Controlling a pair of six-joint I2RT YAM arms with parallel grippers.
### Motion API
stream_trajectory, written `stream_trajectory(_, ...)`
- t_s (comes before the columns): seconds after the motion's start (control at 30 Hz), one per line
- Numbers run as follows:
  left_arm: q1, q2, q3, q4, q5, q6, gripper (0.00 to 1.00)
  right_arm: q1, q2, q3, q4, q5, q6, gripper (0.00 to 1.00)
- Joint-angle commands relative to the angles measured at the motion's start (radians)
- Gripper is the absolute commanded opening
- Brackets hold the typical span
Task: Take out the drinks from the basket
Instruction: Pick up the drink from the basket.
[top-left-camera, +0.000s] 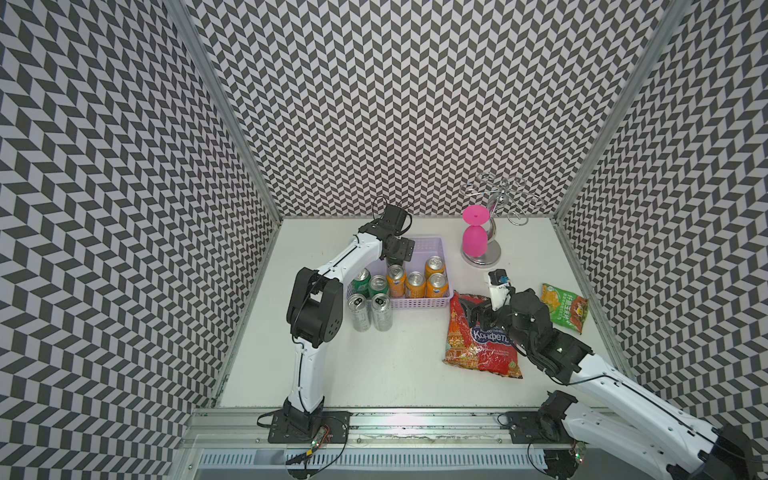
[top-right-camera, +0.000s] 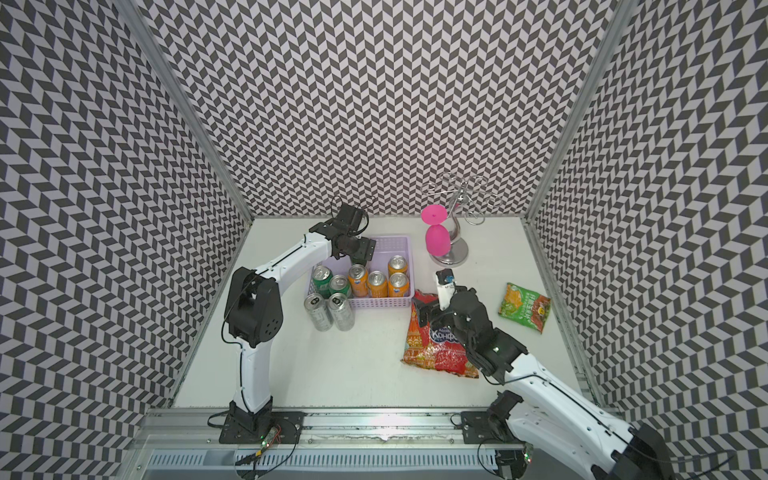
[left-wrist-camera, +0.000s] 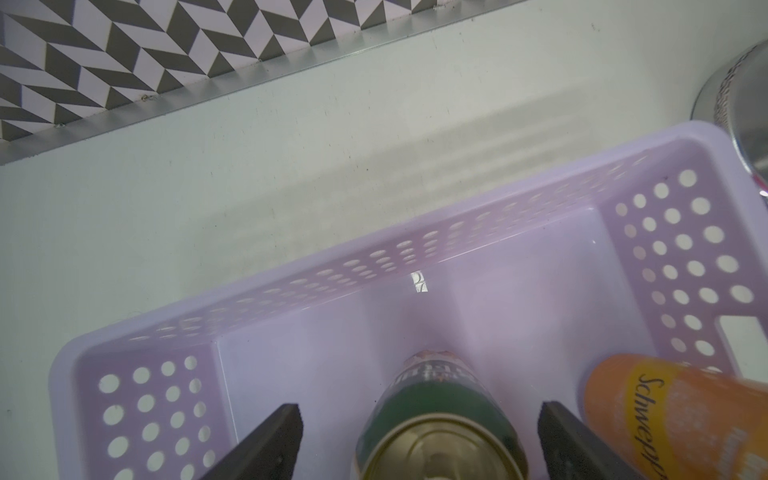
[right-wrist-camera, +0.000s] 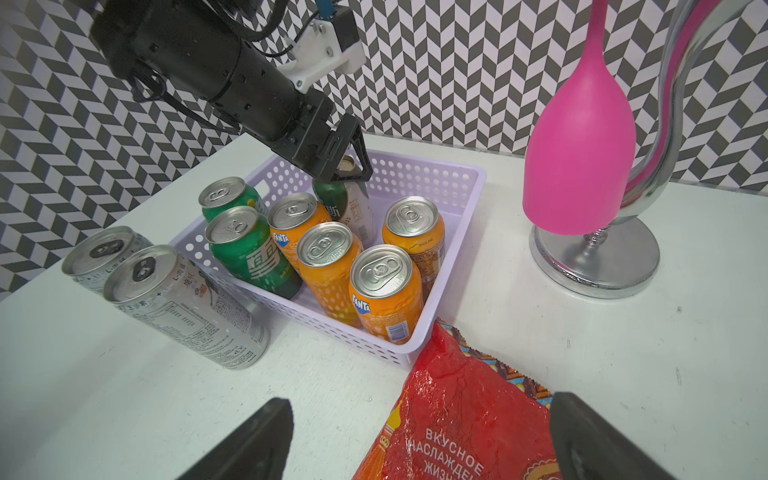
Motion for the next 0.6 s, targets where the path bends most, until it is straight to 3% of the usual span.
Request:
stream_trajectory(0.0,0.003,0.02,0.029,-0.028,0.024,0.013,0.9,-0.003,-0.018,-0.01,0.031,0.017,0.012,1.0)
stream_trajectory(0.57,0.002,0.003,-0.008,-0.003,0.014,0.005,0.65,-0.003,-0.031,-0.004,0.031,0.046,0.01,1.0)
